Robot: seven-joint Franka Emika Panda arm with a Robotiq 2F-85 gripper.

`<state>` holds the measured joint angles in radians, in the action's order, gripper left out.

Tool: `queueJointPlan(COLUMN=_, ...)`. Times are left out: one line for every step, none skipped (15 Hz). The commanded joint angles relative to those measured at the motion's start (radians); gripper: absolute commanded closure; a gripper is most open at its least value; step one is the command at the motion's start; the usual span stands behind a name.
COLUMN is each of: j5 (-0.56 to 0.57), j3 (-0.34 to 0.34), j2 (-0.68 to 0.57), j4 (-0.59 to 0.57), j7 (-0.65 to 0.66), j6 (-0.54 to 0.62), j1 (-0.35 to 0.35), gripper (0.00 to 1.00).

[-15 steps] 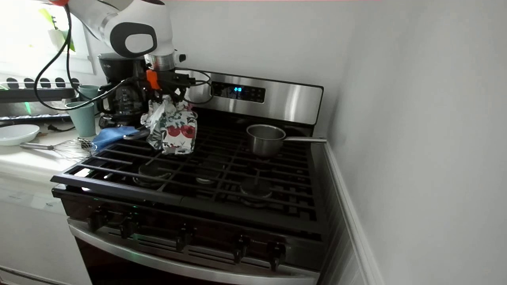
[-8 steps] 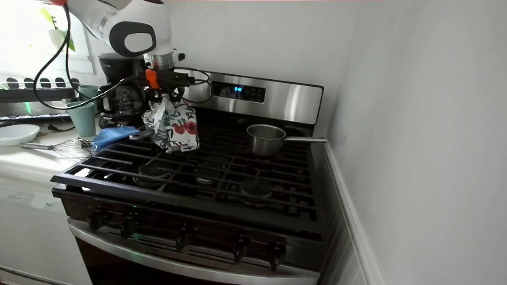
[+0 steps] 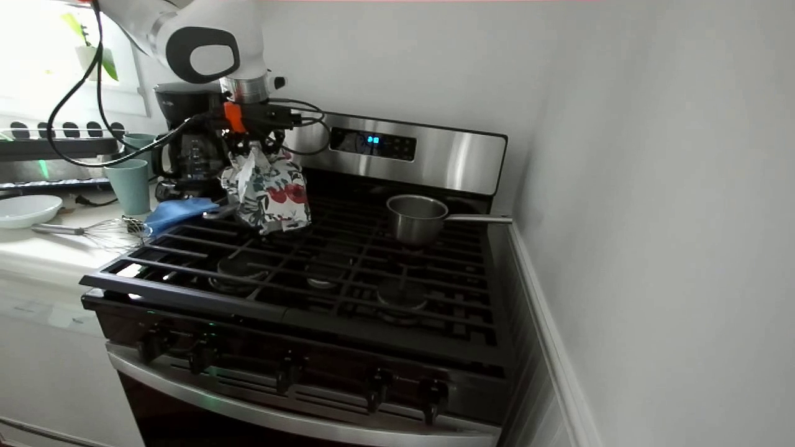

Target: Move the pot's lid to the stove using the tea towel

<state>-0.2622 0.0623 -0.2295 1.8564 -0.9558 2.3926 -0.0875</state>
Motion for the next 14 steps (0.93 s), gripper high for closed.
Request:
queueJointPlan(j5=0.013, j3=0.005, j2=0.030, j4=-0.003, j7=-0.022, j6=-0.020, j1=-0.002, gripper=0.97)
queueJointPlan(j5=0.020, j3=0.002, j2=0.035, j4=-0.008, j7=-0.027, j6=-0.020, j1=-0.003, gripper=0.97)
queueJointPlan(j5=0.025, j3=0.000, j2=0.042, j4=-0.013, j7=-0.033, j6=-0.025, j1=-0.004, gripper=0.97)
queueJointPlan(j5=0.029, j3=-0.004, j2=0.049, j4=-0.019, j7=-0.040, j6=-0.031, j1=-0.006, gripper=0.97)
queueJointPlan(j5=0.028, j3=-0.007, j2=0.057, j4=-0.026, j7=-0.050, j6=-0.040, j1=-0.010, gripper=0.97)
queueJointPlan(j5=0.022, j3=-0.010, j2=0.066, j4=-0.030, j7=-0.060, j6=-0.046, j1=-0.013, gripper=0.97)
queueJointPlan(j5=0.022, j3=-0.017, j2=0.073, j4=-0.036, j7=-0.069, j6=-0.051, j1=-0.015, gripper=0.97)
queueJointPlan(j5=0.014, j3=-0.022, j2=0.078, j4=-0.041, j7=-0.078, j6=-0.061, j1=-0.018, gripper=0.97)
queueJointPlan(j5=0.018, j3=-0.031, j2=0.088, j4=-0.042, j7=-0.085, j6=-0.069, j1=-0.021, gripper=0.97)
queueJointPlan(j5=0.024, j3=-0.041, j2=0.093, j4=-0.048, j7=-0.098, j6=-0.082, j1=-0.025, gripper=0.97)
queueJointPlan(j5=0.028, j3=-0.052, j2=0.099, j4=-0.051, j7=-0.118, j6=-0.093, j1=-0.033, gripper=0.97)
queueJointPlan(j5=0.033, j3=-0.064, j2=0.106, j4=-0.052, j7=-0.130, j6=-0.102, j1=-0.039, gripper=0.97)
queueJointPlan(j5=0.034, j3=-0.077, j2=0.112, j4=-0.053, j7=-0.145, j6=-0.114, j1=-0.048, gripper=0.97)
queueJointPlan(j5=0.035, j3=-0.093, j2=0.116, j4=-0.053, j7=-0.157, j6=-0.118, j1=-0.059, gripper=0.97)
